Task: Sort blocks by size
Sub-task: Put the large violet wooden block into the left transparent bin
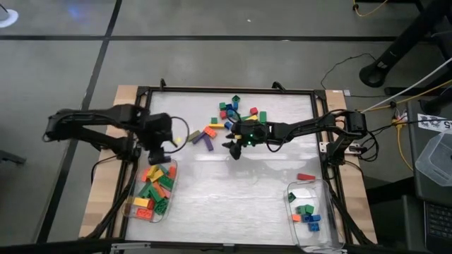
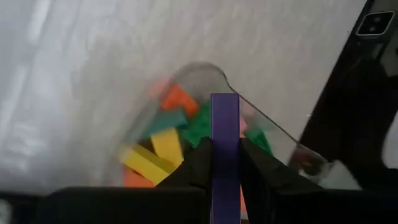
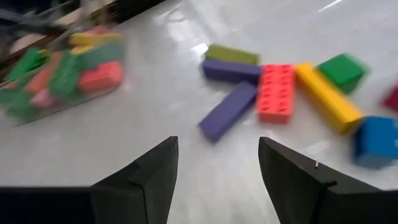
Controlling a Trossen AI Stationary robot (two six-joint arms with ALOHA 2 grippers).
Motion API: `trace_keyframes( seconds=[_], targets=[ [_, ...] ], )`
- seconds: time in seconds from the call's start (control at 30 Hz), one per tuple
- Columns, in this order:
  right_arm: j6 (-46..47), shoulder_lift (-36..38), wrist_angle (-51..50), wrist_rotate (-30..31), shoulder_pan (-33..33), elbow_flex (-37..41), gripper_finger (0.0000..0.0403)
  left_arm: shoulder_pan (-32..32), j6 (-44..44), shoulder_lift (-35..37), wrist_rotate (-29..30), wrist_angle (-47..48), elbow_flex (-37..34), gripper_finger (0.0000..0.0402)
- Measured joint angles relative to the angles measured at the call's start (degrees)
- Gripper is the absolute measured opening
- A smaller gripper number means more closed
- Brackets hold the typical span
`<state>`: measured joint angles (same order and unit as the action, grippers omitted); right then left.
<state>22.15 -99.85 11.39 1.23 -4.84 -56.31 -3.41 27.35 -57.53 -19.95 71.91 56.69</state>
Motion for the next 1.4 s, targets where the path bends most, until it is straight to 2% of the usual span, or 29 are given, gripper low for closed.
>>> trace_keyframes(
  seconds=[0.1, 0.2, 0.4, 0.6, 0.73, 1.0, 1.1, 1.27, 1.4],
  targets=[
    [0.0, 0.0, 0.0, 5.4, -0.1, 0.0, 0.0221, 5.1, 8.7, 2.1, 1.5, -0.4, 0.0, 0.0043],
    [0.0, -0.3, -0.8, 9.3, -1.1, 0.0, 0.0221, 9.2, 11.3, 2.4, 3.0, -0.4, 0.0, 0.0043],
    [0.0, -1.5, -1.3, 9.8, -4.1, -0.1, 0.0221, 15.2, 16.8, 1.1, 5.3, -0.6, 0.0, 0.0044],
    [-0.3, -4.7, 0.0, 9.9, -6.2, 0.0, 0.0221, 18.1, 23.0, -1.6, 6.8, -0.4, 0.0, 0.0045],
    [-3.1, -7.7, 1.8, 10.7, -6.6, 0.0, 0.0221, 19.4, 23.3, -3.5, 7.0, -0.4, -0.1, 0.0045],
    [-5.2, -10.0, 2.4, 16.2, -6.6, -0.4, 0.0221, 21.2, 20.0, -7.3, 10.3, -0.6, -0.1, 0.0047],
    [-6.0, -10.0, 2.3, 16.2, -6.6, -0.4, 0.0221, 22.3, 20.1, -9.0, 10.2, -0.5, -0.1, 0.0066],
    [-6.1, -10.0, 2.3, 16.1, -6.9, -0.4, 0.0221, 24.1, 20.0, -12.6, 10.2, -0.4, -0.1, 0.0123],
    [-6.1, -10.0, 2.3, 15.7, -7.1, -0.4, 0.0221, 24.8, 17.0, -14.7, 10.1, -0.6, -0.1, 0.0153]
  ],
)
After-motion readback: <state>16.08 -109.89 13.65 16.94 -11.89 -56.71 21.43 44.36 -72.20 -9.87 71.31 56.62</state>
